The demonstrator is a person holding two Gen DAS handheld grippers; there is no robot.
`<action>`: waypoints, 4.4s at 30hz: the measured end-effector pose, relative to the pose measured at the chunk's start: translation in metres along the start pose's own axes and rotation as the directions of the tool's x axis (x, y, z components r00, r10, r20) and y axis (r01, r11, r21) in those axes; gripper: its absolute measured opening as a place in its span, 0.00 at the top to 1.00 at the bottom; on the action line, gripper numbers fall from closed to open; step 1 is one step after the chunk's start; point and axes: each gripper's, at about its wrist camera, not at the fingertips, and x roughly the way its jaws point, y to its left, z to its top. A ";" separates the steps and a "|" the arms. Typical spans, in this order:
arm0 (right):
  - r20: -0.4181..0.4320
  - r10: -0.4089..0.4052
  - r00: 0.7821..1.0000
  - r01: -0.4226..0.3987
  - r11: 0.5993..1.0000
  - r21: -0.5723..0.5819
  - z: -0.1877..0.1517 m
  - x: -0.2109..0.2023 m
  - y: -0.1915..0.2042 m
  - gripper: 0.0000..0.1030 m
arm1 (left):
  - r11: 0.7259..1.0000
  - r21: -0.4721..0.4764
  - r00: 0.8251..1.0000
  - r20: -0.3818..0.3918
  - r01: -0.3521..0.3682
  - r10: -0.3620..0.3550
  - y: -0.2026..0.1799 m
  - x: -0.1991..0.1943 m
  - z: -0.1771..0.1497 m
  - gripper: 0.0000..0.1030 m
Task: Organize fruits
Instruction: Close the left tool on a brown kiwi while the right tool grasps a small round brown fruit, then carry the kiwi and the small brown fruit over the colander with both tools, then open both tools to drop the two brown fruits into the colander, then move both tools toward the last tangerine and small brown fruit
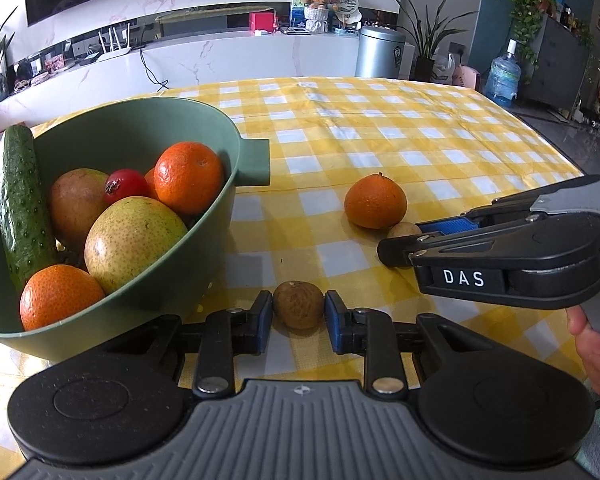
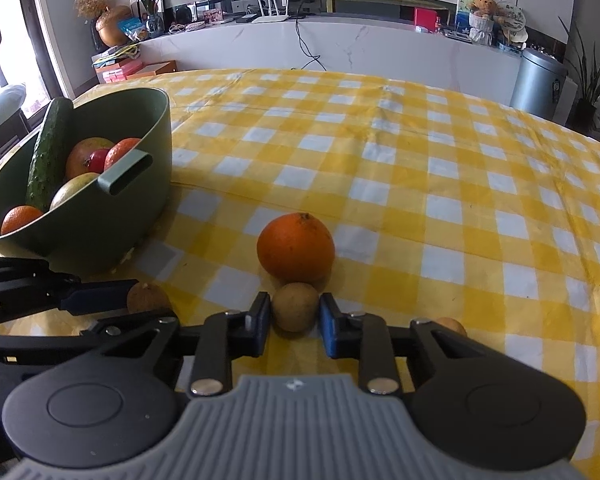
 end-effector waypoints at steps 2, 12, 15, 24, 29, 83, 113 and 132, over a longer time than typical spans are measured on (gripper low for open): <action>-0.001 -0.003 1.000 0.003 1.000 -0.005 0.000 0.000 0.001 0.78 | 1.000 0.001 1.000 0.001 0.003 -0.003 0.000 -0.001 0.000 0.70; -0.006 -0.021 1.000 0.021 1.000 -0.023 -0.001 -0.006 0.004 0.78 | 1.000 0.012 0.999 0.023 0.022 -0.022 -0.004 -0.010 0.000 0.70; 0.000 -0.024 1.000 0.024 1.000 -0.014 -0.001 -0.011 0.002 0.78 | 1.000 0.006 0.999 0.033 0.025 -0.025 -0.005 -0.014 0.001 0.70; 0.020 0.010 1.000 -0.011 0.999 0.049 -0.005 -0.029 -0.004 0.78 | 0.998 -0.026 0.995 0.079 0.059 -0.057 -0.004 -0.040 0.006 0.70; 0.049 0.016 0.999 -0.020 0.998 0.066 -0.010 -0.043 -0.004 0.78 | 0.995 -0.051 0.991 0.107 0.083 -0.077 -0.003 -0.057 0.011 0.70; 0.109 0.212 0.971 -0.136 0.867 -0.480 0.083 -0.002 0.124 0.78 | 0.904 -0.427 0.997 -0.058 0.013 -0.042 0.144 -0.027 0.047 0.70; 0.147 0.186 0.971 -0.081 0.843 -0.532 0.079 -0.007 0.129 0.65 | 0.919 -0.394 1.000 0.021 0.021 -0.014 0.137 -0.040 0.047 0.48; 0.255 0.092 0.962 -0.009 0.951 -0.310 0.055 -0.066 0.078 0.37 | 0.966 -0.255 0.984 0.158 -0.039 0.081 0.089 -0.075 0.054 0.38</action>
